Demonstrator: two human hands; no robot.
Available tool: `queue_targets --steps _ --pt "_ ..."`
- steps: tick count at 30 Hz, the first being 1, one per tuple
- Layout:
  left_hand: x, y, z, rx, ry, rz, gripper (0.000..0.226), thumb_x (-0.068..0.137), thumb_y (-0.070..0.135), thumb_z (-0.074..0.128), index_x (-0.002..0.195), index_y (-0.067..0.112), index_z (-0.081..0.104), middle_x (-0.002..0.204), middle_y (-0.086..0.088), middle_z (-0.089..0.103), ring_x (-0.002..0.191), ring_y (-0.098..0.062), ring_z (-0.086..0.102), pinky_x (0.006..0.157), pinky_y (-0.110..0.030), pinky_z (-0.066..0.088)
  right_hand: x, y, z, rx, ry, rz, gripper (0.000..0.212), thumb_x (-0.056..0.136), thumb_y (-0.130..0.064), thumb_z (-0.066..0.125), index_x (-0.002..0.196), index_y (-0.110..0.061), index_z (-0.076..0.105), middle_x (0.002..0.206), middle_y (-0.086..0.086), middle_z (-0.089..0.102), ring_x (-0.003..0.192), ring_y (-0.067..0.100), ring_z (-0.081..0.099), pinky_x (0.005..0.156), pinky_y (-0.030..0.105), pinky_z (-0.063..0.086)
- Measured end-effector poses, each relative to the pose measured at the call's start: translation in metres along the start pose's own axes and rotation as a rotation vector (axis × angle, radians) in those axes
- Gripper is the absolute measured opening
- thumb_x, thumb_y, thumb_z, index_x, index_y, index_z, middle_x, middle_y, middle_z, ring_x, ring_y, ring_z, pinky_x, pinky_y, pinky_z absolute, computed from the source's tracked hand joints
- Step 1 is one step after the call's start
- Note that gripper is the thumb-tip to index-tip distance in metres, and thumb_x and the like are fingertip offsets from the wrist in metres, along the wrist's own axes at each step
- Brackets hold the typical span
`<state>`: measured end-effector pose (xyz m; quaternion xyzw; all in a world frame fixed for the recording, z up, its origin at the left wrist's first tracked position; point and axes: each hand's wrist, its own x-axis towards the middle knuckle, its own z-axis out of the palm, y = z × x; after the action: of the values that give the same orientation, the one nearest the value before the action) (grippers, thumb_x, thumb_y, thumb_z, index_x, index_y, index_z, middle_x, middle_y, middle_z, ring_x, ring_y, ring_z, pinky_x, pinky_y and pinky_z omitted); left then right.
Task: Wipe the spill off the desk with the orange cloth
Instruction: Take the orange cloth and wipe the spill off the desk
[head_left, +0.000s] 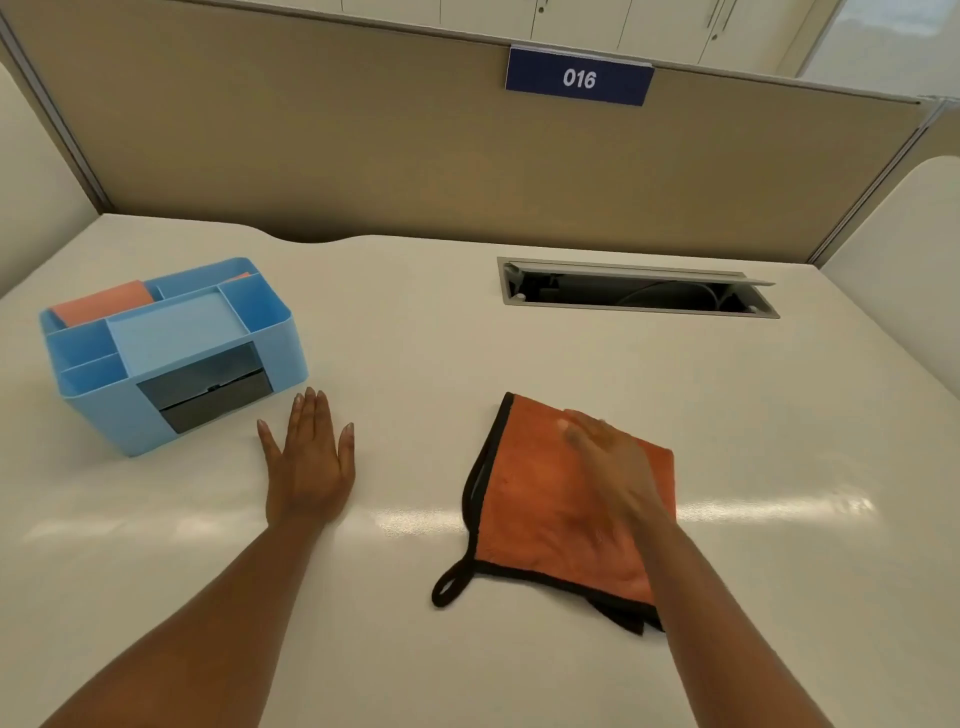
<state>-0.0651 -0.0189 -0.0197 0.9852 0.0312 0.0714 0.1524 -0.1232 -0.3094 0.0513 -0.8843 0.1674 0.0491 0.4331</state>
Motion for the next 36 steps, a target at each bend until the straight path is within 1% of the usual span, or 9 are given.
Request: queue_targets --steps 1,3,5,10,14,22,28,32,36 --pt "0.000 0.000 0.001 0.001 0.000 0.001 0.070 0.084 0.043 0.004 0.144 0.007 0.009 0.157 -0.009 0.013 0.146 -0.020 0.007 0.117 -0.051 -0.006 -0.002 0.004 0.015 -0.149 0.066 0.010 0.087 0.067 -0.082 0.038 0.138 -0.031 0.035 0.152 0.004 0.028 0.144 0.026 0.013 0.113 0.056 0.010" --pt "0.001 -0.001 0.002 0.001 0.000 0.001 0.070 0.085 0.043 0.004 0.144 0.007 0.009 0.157 -0.009 0.013 0.146 -0.020 0.007 0.117 -0.052 -0.005 -0.012 0.011 0.051 -0.469 0.031 -0.013 0.122 0.043 -0.098 0.021 0.145 -0.034 0.001 0.157 0.010 -0.010 0.143 0.028 -0.017 0.107 0.063 -0.015" --pt "0.001 -0.001 0.004 0.010 0.000 0.000 0.067 0.089 0.043 0.007 0.144 0.006 0.010 0.156 -0.009 0.014 0.146 -0.020 0.007 0.116 -0.051 -0.006 -0.011 0.019 0.073 -0.585 0.062 -0.030 0.128 0.036 -0.100 0.017 0.143 -0.036 -0.012 0.154 0.012 -0.024 0.140 0.030 -0.026 0.101 0.064 -0.023" --pt "0.000 -0.001 0.008 0.044 0.012 0.010 0.057 0.096 0.036 0.020 0.144 0.006 0.011 0.156 -0.010 0.015 0.145 -0.020 0.009 0.118 -0.052 -0.002 0.020 0.011 0.089 -0.603 0.196 -0.002 0.088 0.073 -0.077 0.026 0.144 -0.036 -0.005 0.155 0.017 -0.015 0.142 0.034 -0.018 0.104 0.071 -0.013" --pt "0.001 0.000 0.007 0.052 0.006 0.007 0.058 0.096 0.037 0.019 0.144 0.007 0.007 0.157 -0.009 0.012 0.146 -0.020 0.006 0.118 -0.052 -0.001 0.044 -0.012 0.103 -0.628 0.153 -0.051 0.075 0.082 -0.066 0.027 0.144 -0.037 -0.005 0.155 0.017 -0.014 0.141 0.036 -0.018 0.104 0.071 -0.012" --pt "0.002 0.000 0.000 -0.084 -0.018 0.065 0.058 0.097 0.035 0.018 0.144 0.007 -0.001 0.158 -0.007 0.006 0.146 -0.018 0.004 0.118 -0.052 -0.005 0.016 -0.049 0.160 -0.756 -0.087 -0.504 0.073 0.080 -0.062 0.028 0.142 -0.040 -0.004 0.156 0.014 -0.013 0.142 0.036 -0.017 0.101 0.071 -0.017" --pt "-0.003 -0.001 -0.007 -0.292 0.062 0.070 0.066 0.088 0.041 0.013 0.145 0.012 -0.004 0.157 -0.007 0.007 0.145 -0.016 0.004 0.115 -0.045 -0.015 -0.030 -0.033 0.160 -0.796 -0.161 -0.724 0.074 0.076 -0.059 0.028 0.142 -0.027 0.022 0.157 0.007 -0.007 0.144 0.028 -0.013 0.099 0.068 -0.024" --pt "-0.003 -0.004 -0.008 -0.264 0.057 0.056 0.066 0.088 0.039 0.012 0.145 0.009 -0.003 0.157 -0.008 0.007 0.145 -0.018 0.005 0.117 -0.046 -0.010 -0.033 -0.010 0.132 -0.845 -0.195 -0.781 0.075 0.071 -0.058 0.021 0.143 -0.040 0.007 0.158 -0.002 -0.007 0.142 0.021 -0.019 0.096 0.066 -0.030" --pt "-0.003 -0.003 -0.006 -0.183 0.030 0.069 0.067 0.087 0.040 0.010 0.144 0.006 -0.003 0.157 -0.010 0.008 0.145 -0.019 0.007 0.119 -0.048 -0.006 -0.020 0.013 0.093 -0.863 -0.129 -0.657 0.076 0.067 -0.054 0.021 0.137 -0.052 -0.009 0.158 -0.009 -0.003 0.143 0.020 -0.015 0.096 0.066 -0.029"
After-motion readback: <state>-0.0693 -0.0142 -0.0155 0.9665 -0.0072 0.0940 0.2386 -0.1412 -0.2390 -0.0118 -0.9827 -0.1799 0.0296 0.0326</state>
